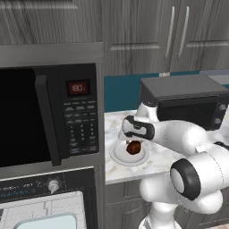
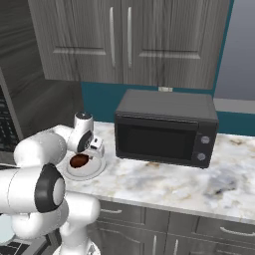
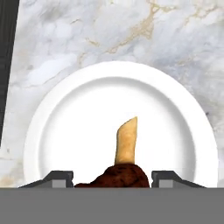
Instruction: Place the steak on the bottom rack of the oven.
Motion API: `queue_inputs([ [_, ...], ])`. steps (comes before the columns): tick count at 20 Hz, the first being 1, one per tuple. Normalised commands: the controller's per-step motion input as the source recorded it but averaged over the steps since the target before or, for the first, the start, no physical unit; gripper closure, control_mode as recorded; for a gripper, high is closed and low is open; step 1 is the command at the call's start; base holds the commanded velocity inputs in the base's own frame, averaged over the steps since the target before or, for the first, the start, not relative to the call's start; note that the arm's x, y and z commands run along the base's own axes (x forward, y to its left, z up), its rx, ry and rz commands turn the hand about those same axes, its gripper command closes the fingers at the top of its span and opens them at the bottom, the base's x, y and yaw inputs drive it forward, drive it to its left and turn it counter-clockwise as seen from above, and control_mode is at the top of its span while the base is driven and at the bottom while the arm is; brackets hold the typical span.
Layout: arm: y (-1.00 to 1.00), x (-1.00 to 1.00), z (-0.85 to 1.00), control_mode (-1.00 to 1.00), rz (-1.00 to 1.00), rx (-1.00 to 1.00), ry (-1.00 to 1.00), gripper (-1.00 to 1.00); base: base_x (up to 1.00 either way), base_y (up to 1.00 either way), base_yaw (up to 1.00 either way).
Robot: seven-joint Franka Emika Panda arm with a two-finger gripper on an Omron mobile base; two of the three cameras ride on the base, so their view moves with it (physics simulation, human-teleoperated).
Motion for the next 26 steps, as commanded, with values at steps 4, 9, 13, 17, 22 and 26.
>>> queue_inputs([
  [4,0.00,-0.78,0.95,-1.00,0.00,0.01,-0.02,1.00,0.00,0.00,0.00],
  [9,0.11,-0.98,0.86,-1.00,0.00,0.00,-0.07,1.00,0.00,0.00,0.00],
  [13,0.36,-1.00,0.69,-1.00,0.00,0.00,-0.13,1.00,0.00,0.00,0.00],
  [17,0.64,-0.99,0.48,-1.00,0.00,0.00,-0.19,1.00,0.00,0.00,0.00],
  [22,0.99,-1.00,0.02,-1.00,0.00,0.00,-0.22,1.00,0.00,0.00,0.00],
  [26,1.00,-1.00,-0.02,-1.00,0.05,0.00,-0.23,1.00,0.00,0.00,0.00],
])
